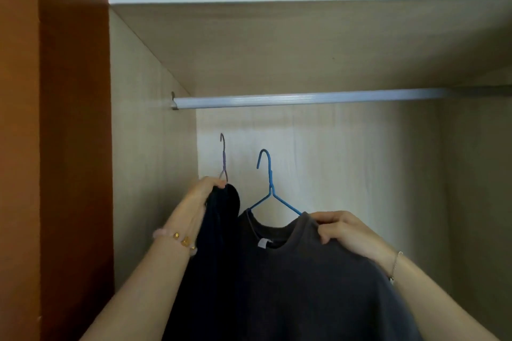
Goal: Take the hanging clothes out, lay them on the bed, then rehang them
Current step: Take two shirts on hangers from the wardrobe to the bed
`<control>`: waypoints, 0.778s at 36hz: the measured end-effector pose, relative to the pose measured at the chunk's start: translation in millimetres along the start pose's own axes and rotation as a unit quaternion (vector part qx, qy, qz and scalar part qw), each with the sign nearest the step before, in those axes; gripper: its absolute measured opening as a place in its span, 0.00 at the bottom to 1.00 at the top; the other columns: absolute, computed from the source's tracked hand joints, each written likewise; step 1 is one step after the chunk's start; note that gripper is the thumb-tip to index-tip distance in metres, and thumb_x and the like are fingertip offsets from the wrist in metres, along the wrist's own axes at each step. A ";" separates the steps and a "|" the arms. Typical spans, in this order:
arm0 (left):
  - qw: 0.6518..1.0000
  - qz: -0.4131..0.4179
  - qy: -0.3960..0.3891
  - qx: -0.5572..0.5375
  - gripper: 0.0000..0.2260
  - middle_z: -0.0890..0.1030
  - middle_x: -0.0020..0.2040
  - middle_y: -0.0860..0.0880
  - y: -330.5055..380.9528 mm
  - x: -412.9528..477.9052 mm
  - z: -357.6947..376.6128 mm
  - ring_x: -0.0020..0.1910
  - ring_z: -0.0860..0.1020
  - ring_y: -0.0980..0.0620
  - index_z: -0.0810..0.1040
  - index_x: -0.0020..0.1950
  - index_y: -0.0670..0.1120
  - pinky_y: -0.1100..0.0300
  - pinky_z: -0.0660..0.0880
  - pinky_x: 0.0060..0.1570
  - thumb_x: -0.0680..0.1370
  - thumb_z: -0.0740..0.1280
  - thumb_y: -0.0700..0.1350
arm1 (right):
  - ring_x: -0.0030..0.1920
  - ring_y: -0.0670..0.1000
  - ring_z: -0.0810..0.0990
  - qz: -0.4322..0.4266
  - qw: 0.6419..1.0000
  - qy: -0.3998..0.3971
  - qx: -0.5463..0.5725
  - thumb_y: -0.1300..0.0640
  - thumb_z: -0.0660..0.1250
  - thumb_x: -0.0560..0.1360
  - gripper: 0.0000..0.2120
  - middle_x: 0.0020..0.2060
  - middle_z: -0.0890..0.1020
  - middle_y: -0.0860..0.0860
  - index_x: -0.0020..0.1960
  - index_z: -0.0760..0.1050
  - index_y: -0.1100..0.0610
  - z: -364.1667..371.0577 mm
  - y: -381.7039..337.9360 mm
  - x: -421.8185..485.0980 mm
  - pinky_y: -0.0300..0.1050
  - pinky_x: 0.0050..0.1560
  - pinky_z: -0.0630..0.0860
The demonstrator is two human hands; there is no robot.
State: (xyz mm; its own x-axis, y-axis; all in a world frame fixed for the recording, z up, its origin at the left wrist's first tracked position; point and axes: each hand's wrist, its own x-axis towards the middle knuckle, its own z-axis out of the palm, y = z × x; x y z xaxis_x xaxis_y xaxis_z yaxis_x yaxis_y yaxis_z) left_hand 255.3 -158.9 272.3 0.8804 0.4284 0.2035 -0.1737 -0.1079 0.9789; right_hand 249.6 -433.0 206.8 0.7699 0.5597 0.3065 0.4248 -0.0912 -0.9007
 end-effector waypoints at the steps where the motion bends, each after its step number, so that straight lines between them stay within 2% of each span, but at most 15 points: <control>1: 1.000 0.002 0.022 -0.015 0.12 0.77 0.48 0.42 -18.8 -12.0 3.1 0.43 0.75 0.44 0.78 0.54 0.34 0.62 0.73 0.37 0.73 0.63 0.31 | 0.38 0.49 0.82 0.004 1.000 0.000 0.013 0.63 0.60 0.56 0.22 0.39 0.85 0.54 0.45 0.85 0.55 1.5 9.1 -4.7 0.39 0.39 0.77; 2: 0.999 0.008 0.043 -0.031 0.14 0.78 0.49 0.42 -37.6 -26.2 6.9 0.45 0.75 0.45 0.79 0.56 0.34 0.64 0.74 0.36 0.71 0.64 0.30 | 0.39 0.49 0.83 0.009 1.000 -0.001 0.025 0.64 0.60 0.56 0.22 0.40 0.85 0.54 0.45 0.85 0.55 3.7 18.5 -9.7 0.39 0.39 0.78; 4: 0.997 0.002 0.051 -0.052 0.12 0.80 0.45 0.43 -74.7 -57.5 14.3 0.46 0.77 0.45 0.81 0.51 0.35 0.62 0.72 0.35 0.70 0.65 0.29 | 0.39 0.49 0.83 0.017 0.999 0.001 0.043 0.64 0.60 0.56 0.23 0.41 0.86 0.55 0.46 0.85 0.55 7.5 37.6 -21.0 0.39 0.39 0.78; 7: 0.999 -0.022 0.013 -0.043 0.11 0.82 0.44 0.45 -120.7 -99.7 22.7 0.45 0.79 0.46 0.82 0.42 0.44 0.60 0.72 0.38 0.71 0.65 0.29 | 0.40 0.48 0.84 0.031 0.996 0.030 0.077 0.66 0.60 0.57 0.22 0.41 0.86 0.54 0.45 0.85 0.54 9.9 65.9 -41.3 0.36 0.38 0.78; 9: 0.999 -0.038 -0.013 -0.027 0.12 0.82 0.47 0.48 -146.0 -122.9 26.0 0.46 0.79 0.49 0.81 0.42 0.46 0.60 0.72 0.41 0.72 0.65 0.30 | 0.39 0.46 0.84 0.045 0.993 0.052 0.099 0.72 0.59 0.63 0.22 0.40 0.86 0.53 0.43 0.85 0.54 10.4 85.9 -57.2 0.33 0.37 0.77; 11: 0.998 -0.051 -0.038 -0.012 0.12 0.81 0.48 0.49 -168.2 -141.7 27.5 0.48 0.78 0.50 0.81 0.43 0.46 0.59 0.73 0.47 0.72 0.65 0.30 | 0.39 0.45 0.84 0.065 0.989 0.074 0.109 0.77 0.55 0.66 0.25 0.40 0.86 0.52 0.46 0.84 0.56 13.4 105.5 -74.4 0.31 0.36 0.76; 12: 0.997 -0.054 -0.054 -0.008 0.12 0.81 0.48 0.50 -178.6 -149.9 27.9 0.47 0.79 0.52 0.81 0.43 0.46 0.62 0.73 0.46 0.72 0.65 0.30 | 0.39 0.45 0.84 0.075 0.987 0.089 0.114 0.77 0.54 0.66 0.25 0.40 0.86 0.52 0.48 0.83 0.58 16.3 113.7 -82.8 0.31 0.36 0.76; 15: 0.994 -0.056 -0.094 -0.002 0.13 0.82 0.42 0.52 -206.5 -171.1 29.1 0.37 0.80 0.63 0.81 0.41 0.45 0.75 0.73 0.34 0.72 0.65 0.28 | 0.41 0.49 0.82 0.107 0.972 0.138 0.160 0.78 0.53 0.66 0.24 0.41 0.84 0.55 0.51 0.80 0.61 26.4 134.1 -109.1 0.34 0.38 0.78; 19: 0.986 -0.070 -0.151 0.004 0.15 0.83 0.36 0.56 -232.5 -189.3 31.5 0.37 0.80 0.63 0.81 0.38 0.46 0.77 0.73 0.35 0.71 0.64 0.26 | 0.44 0.54 0.79 0.135 0.950 0.205 0.194 0.78 0.51 0.67 0.25 0.44 0.81 0.58 0.48 0.79 0.59 39.8 144.2 -143.9 0.36 0.41 0.77; 25: 0.961 -0.107 -0.254 -0.026 0.19 0.85 0.37 0.57 -256.0 -213.0 37.2 0.38 0.82 0.62 0.85 0.34 0.52 0.72 0.75 0.37 0.72 0.65 0.29 | 0.45 0.52 0.80 0.161 0.924 0.318 0.141 0.78 0.53 0.68 0.24 0.44 0.82 0.57 0.54 0.78 0.62 66.9 145.8 -202.5 0.38 0.45 0.77; 28: 0.934 -0.128 -0.330 -0.040 0.15 0.85 0.47 0.53 -269.4 -237.5 33.9 0.47 0.83 0.56 0.85 0.41 0.49 0.63 0.75 0.45 0.72 0.66 0.31 | 0.42 0.45 0.82 0.167 0.897 0.397 0.105 0.78 0.55 0.68 0.23 0.40 0.85 0.49 0.52 0.79 0.59 89.2 138.2 -232.0 0.32 0.42 0.78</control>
State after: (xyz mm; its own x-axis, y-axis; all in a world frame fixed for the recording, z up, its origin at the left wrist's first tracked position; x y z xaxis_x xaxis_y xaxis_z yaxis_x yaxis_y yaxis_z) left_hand 108.0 -262.0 -40.4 0.9733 -0.2192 -0.0682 0.0702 0.0010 0.9975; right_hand 87.2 -501.9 -16.3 0.9692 -0.2396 0.0575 0.0736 0.0586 -0.9956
